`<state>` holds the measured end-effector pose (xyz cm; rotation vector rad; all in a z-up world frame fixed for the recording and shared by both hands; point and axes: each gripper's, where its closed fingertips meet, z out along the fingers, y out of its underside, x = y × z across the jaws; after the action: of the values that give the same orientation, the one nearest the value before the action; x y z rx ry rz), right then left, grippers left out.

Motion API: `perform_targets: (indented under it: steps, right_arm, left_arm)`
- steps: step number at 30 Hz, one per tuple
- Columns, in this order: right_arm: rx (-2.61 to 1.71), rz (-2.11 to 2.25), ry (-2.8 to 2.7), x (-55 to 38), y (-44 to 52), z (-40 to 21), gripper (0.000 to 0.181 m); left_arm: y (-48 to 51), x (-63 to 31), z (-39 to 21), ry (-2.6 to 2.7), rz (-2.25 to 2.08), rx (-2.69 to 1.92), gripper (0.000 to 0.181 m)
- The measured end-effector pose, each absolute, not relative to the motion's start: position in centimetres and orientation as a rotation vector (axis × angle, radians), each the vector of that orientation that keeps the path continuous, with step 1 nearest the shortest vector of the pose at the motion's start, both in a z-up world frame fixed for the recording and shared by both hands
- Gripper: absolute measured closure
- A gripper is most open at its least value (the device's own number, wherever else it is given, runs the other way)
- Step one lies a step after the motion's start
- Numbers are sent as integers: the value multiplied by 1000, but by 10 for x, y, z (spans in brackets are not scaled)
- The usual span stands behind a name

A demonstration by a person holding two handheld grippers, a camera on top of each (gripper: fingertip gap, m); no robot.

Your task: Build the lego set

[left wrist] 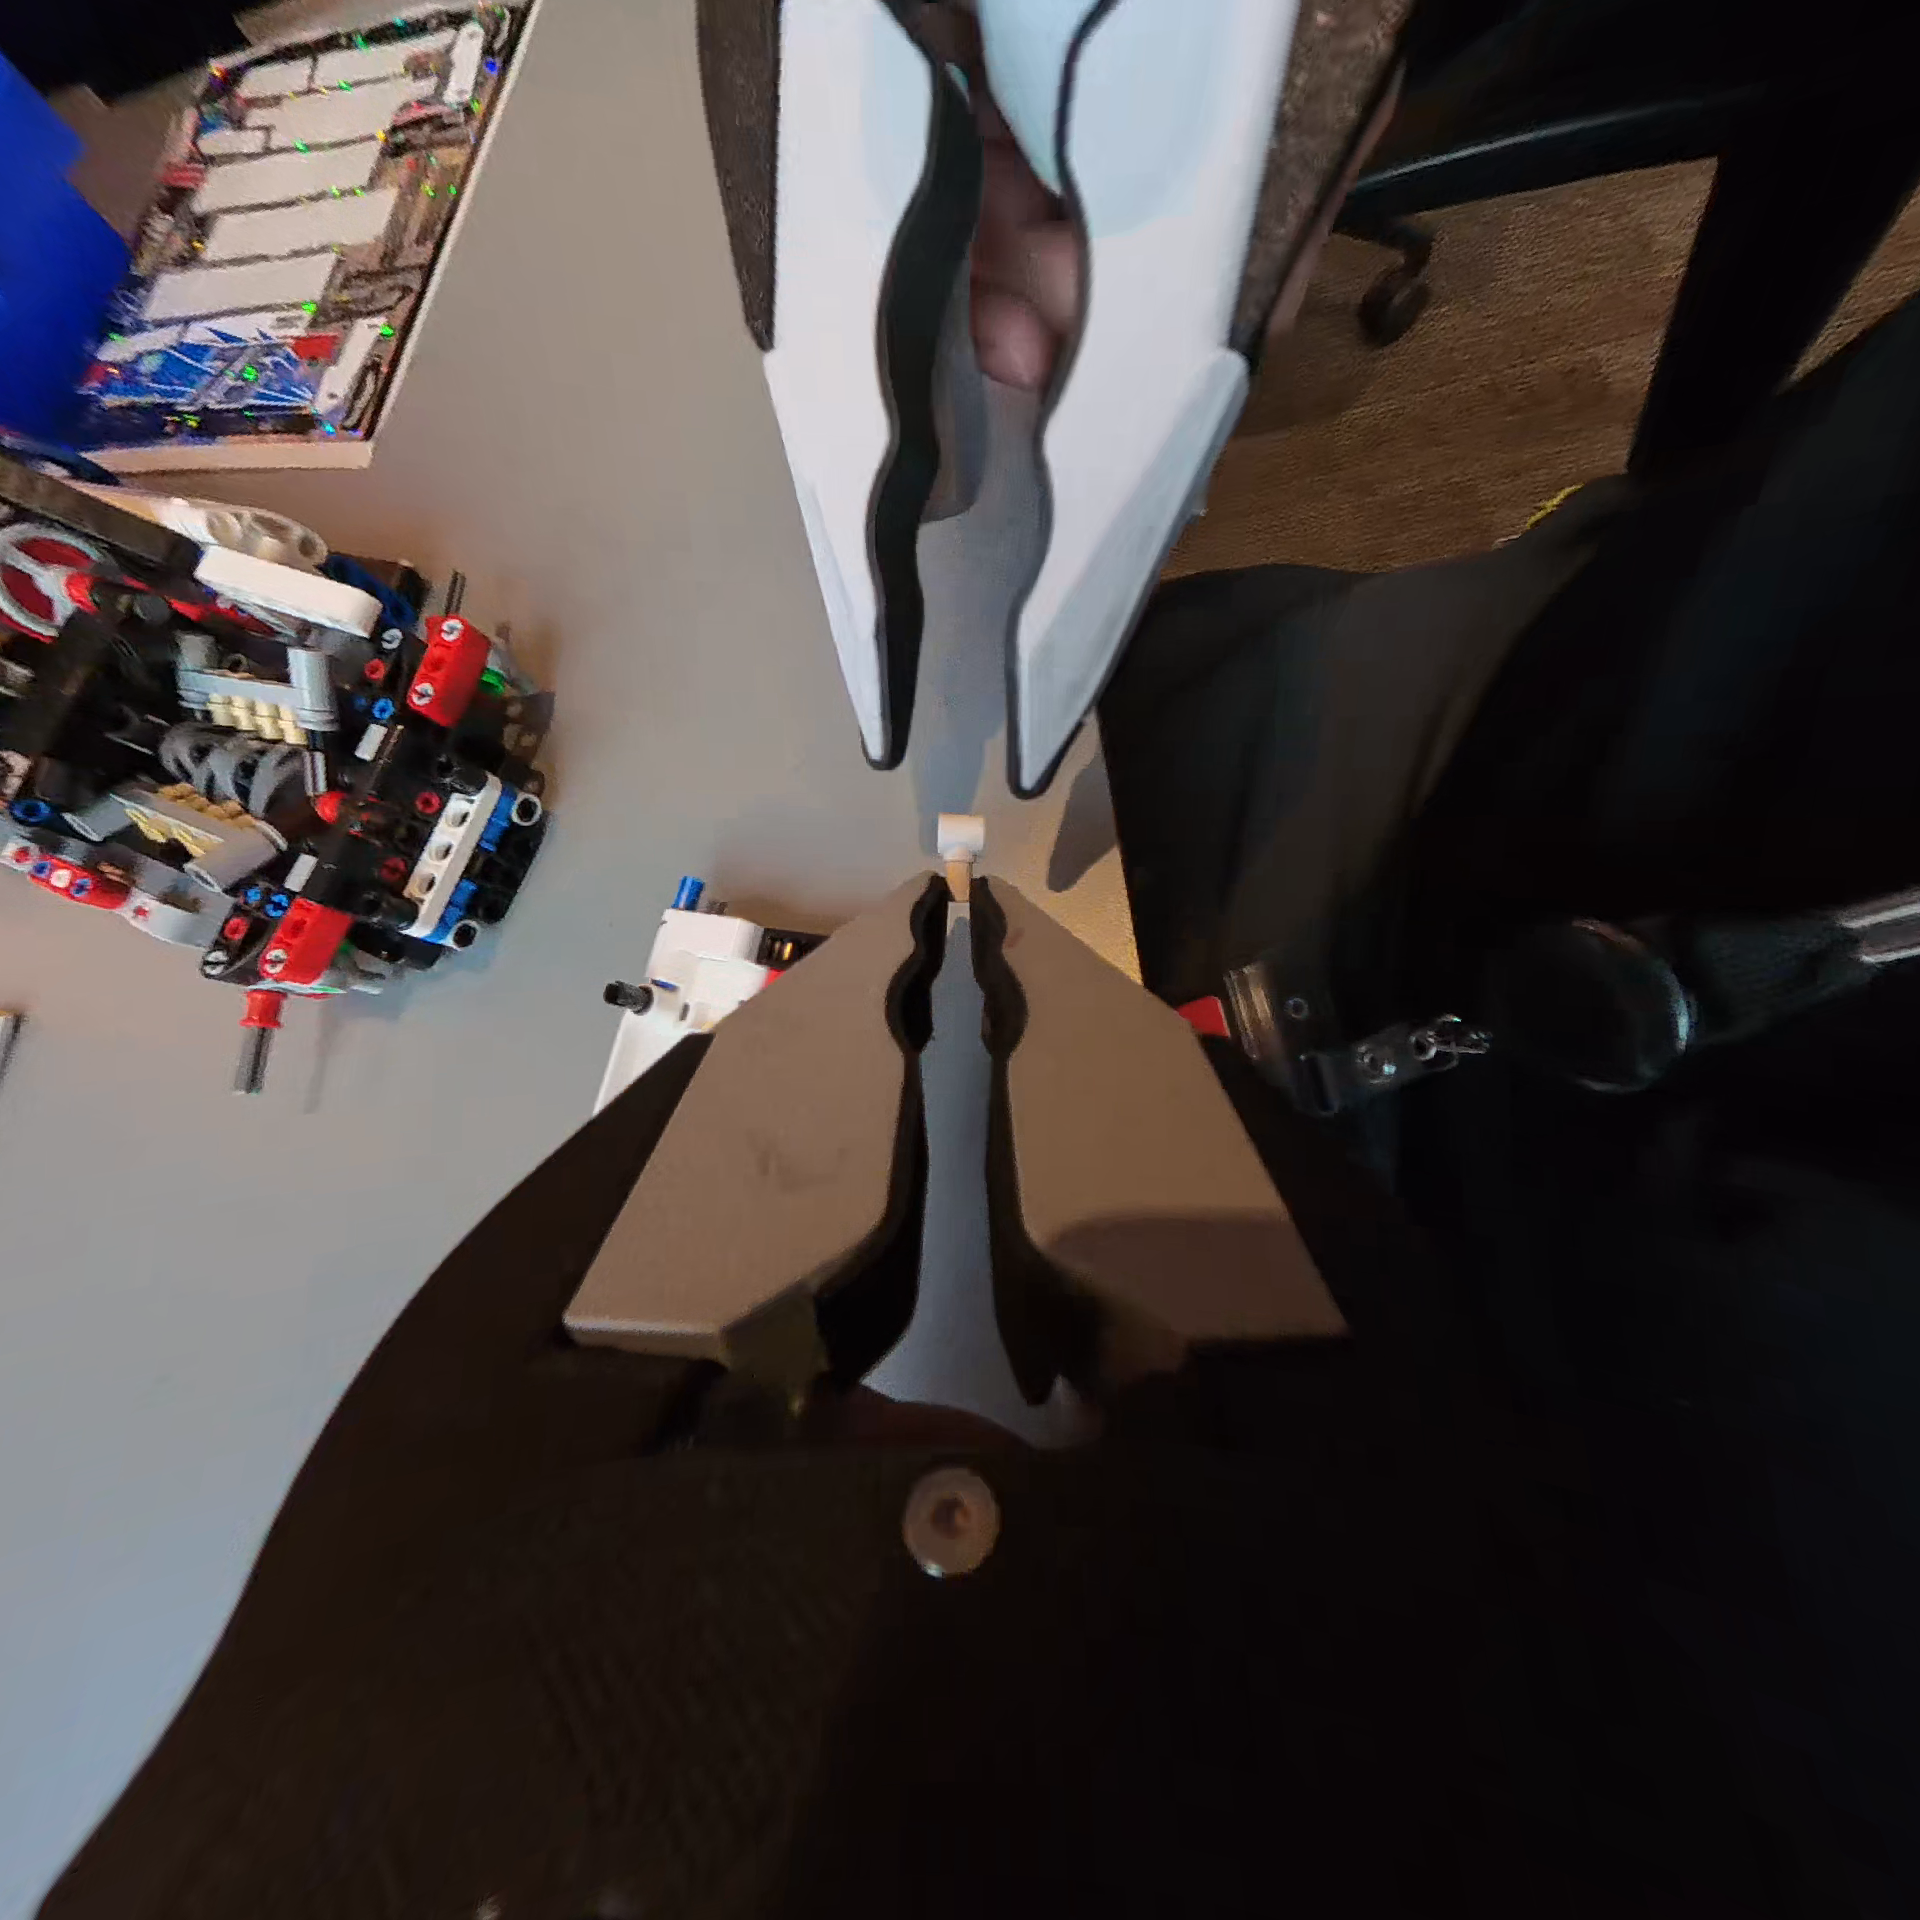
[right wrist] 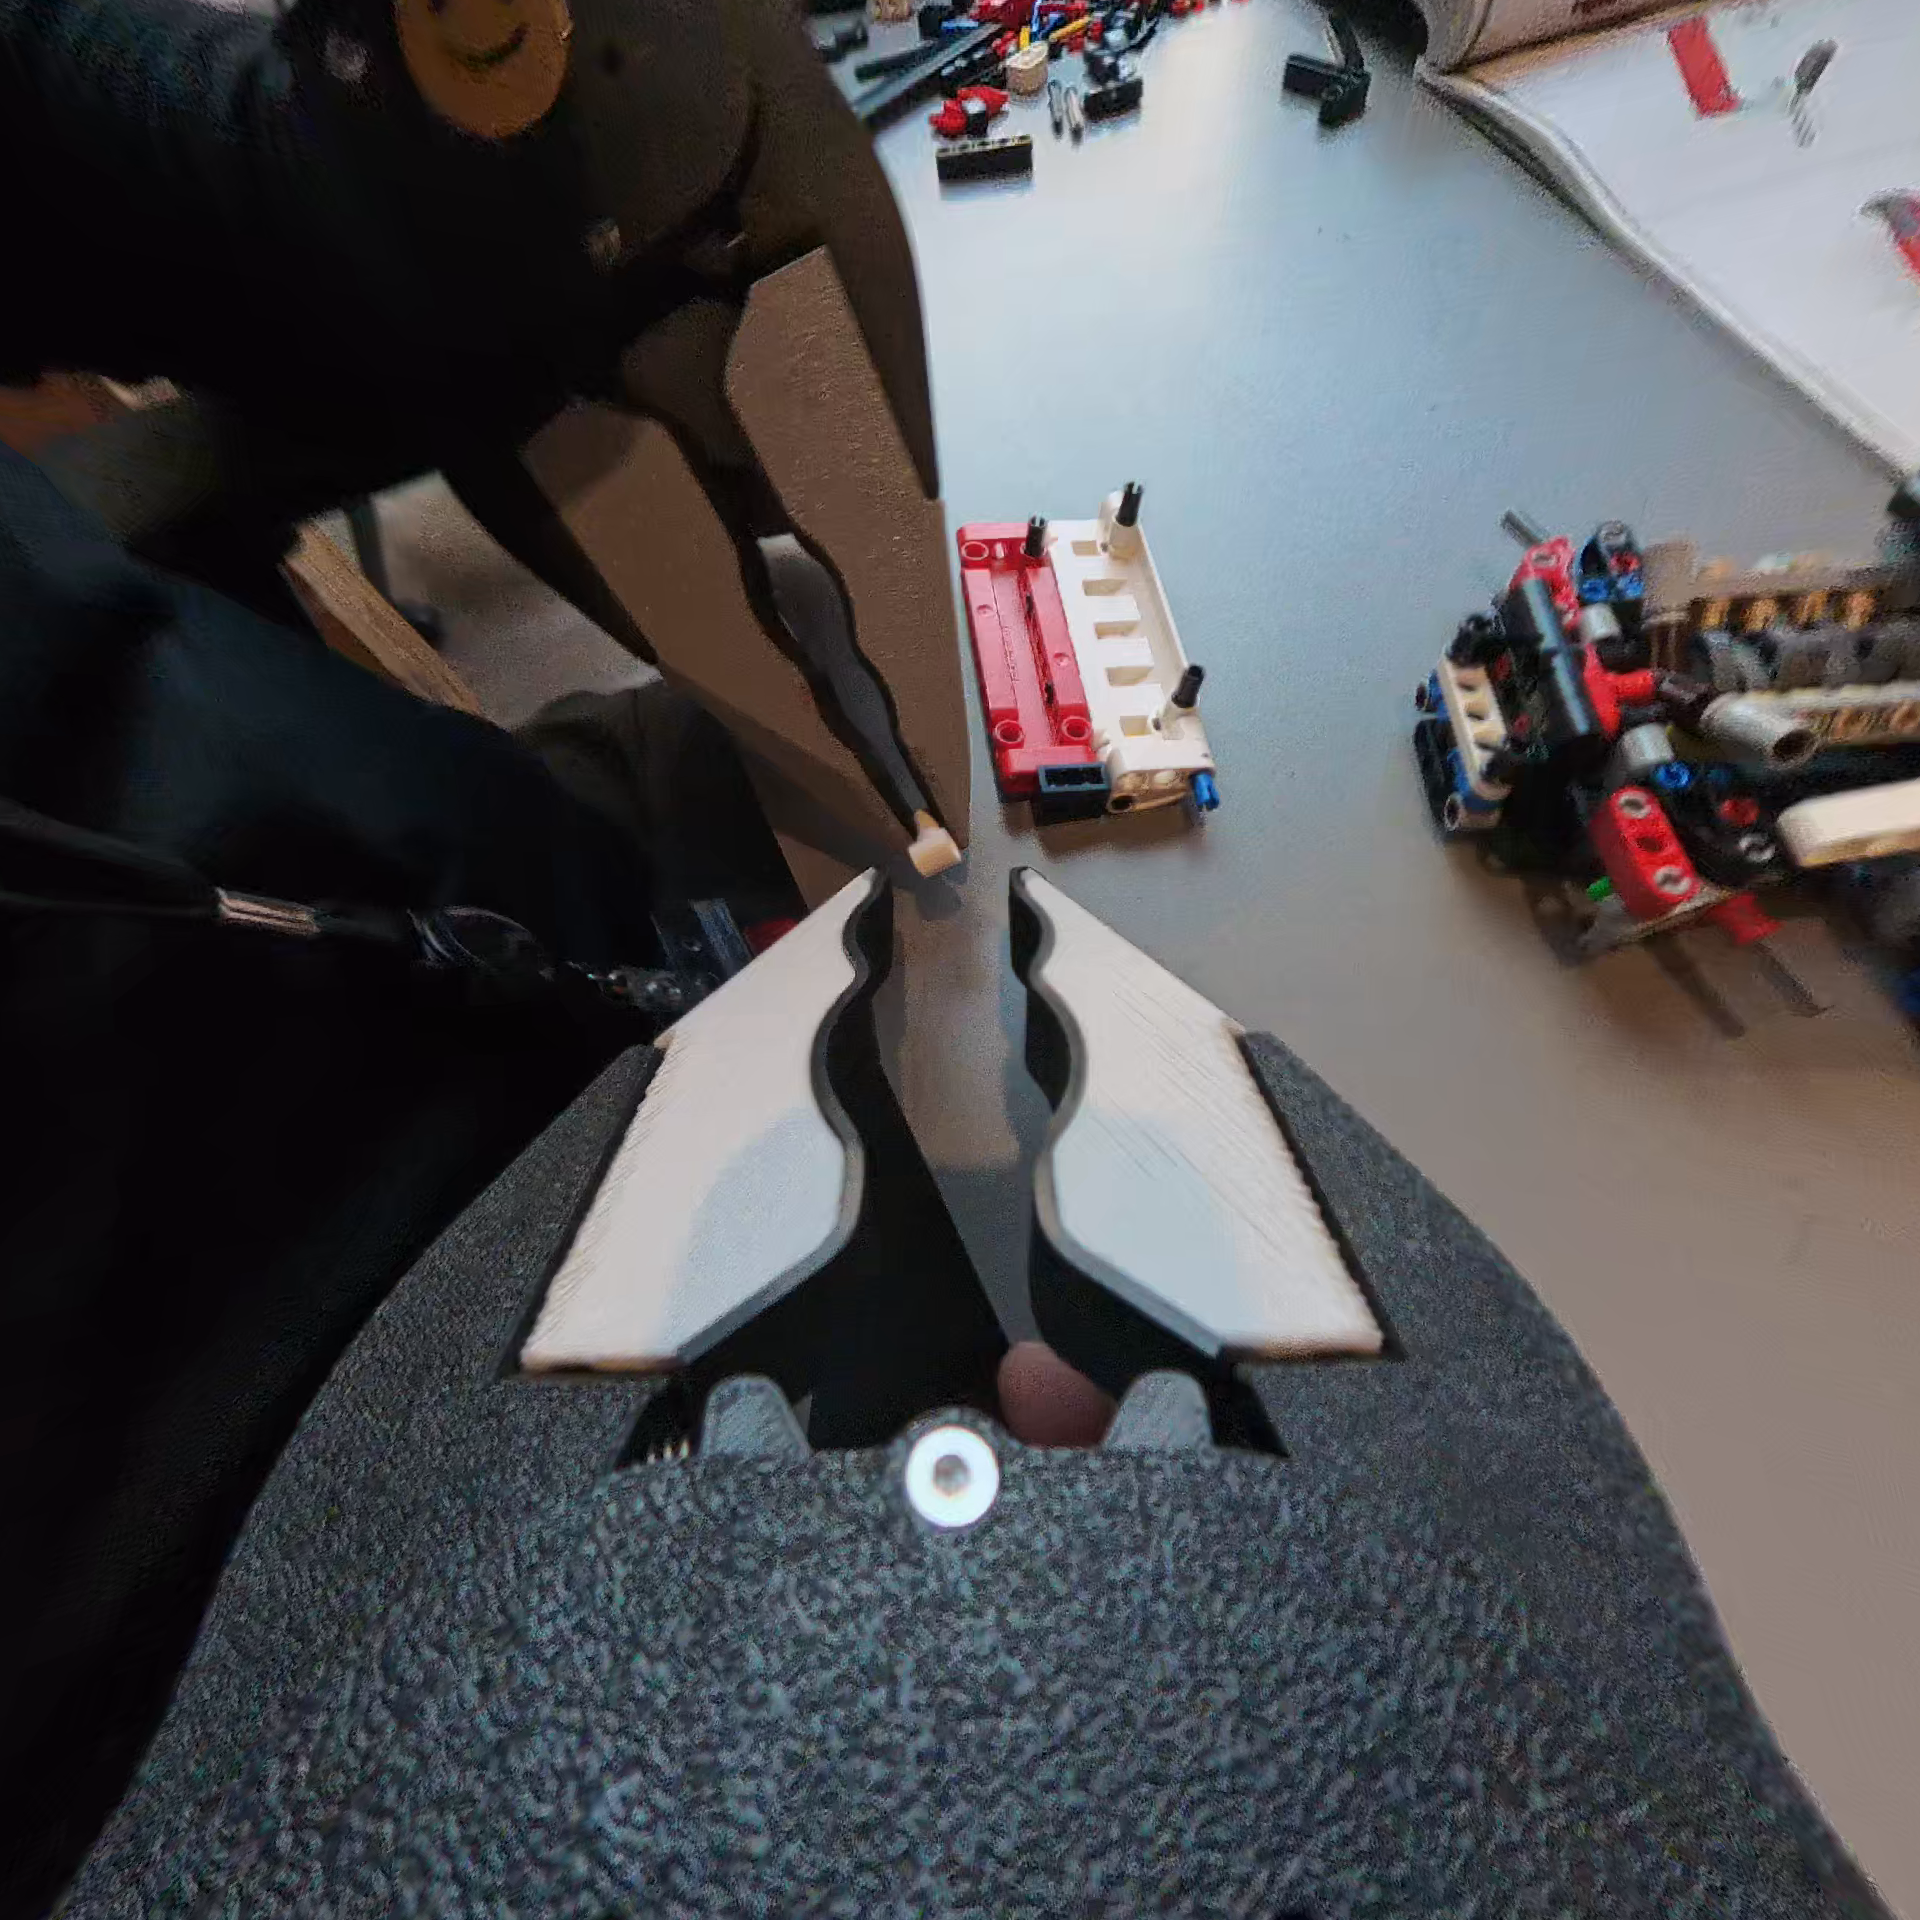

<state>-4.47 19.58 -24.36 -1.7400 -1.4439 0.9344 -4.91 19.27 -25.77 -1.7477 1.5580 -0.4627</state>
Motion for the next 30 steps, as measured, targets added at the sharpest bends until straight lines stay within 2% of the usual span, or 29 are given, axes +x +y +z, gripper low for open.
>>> perform_targets:
  steps: [5,8,15,16,18,25,29,30]
  right_arm:
    - [-1482,589,-1624,-50,190,-247,165]
    - [-1429,541,-1685,-51,183,-251,172]
    - [-1374,495,-1697,-51,182,-250,173]
    - [-1363,485,-1690,-51,183,-249,173]
    - [-1353,465,-1667,-49,188,-248,173]
    - [-1354,460,-1662,-49,192,-255,173]
    - [-1359,468,-1665,-49,190,-254,173]
    - [-1364,475,-1656,-47,191,-253,173]
  left_arm:
    - [186,-47,-262,1610,-456,-1749,180]
    - [183,-45,-263,1624,-467,-1744,180]
    - [183,-47,-260,1588,-464,-1769,180]
    - [185,-51,-259,1567,-442,-1781,176]
    - [191,-66,-253,1511,-368,-1807,159]
    - [217,-109,-260,1597,50,-1782,138]
    - [222,-106,-264,1698,-50,-1832,142]
    - [221,-107,-267,1736,-83,-1856,151]
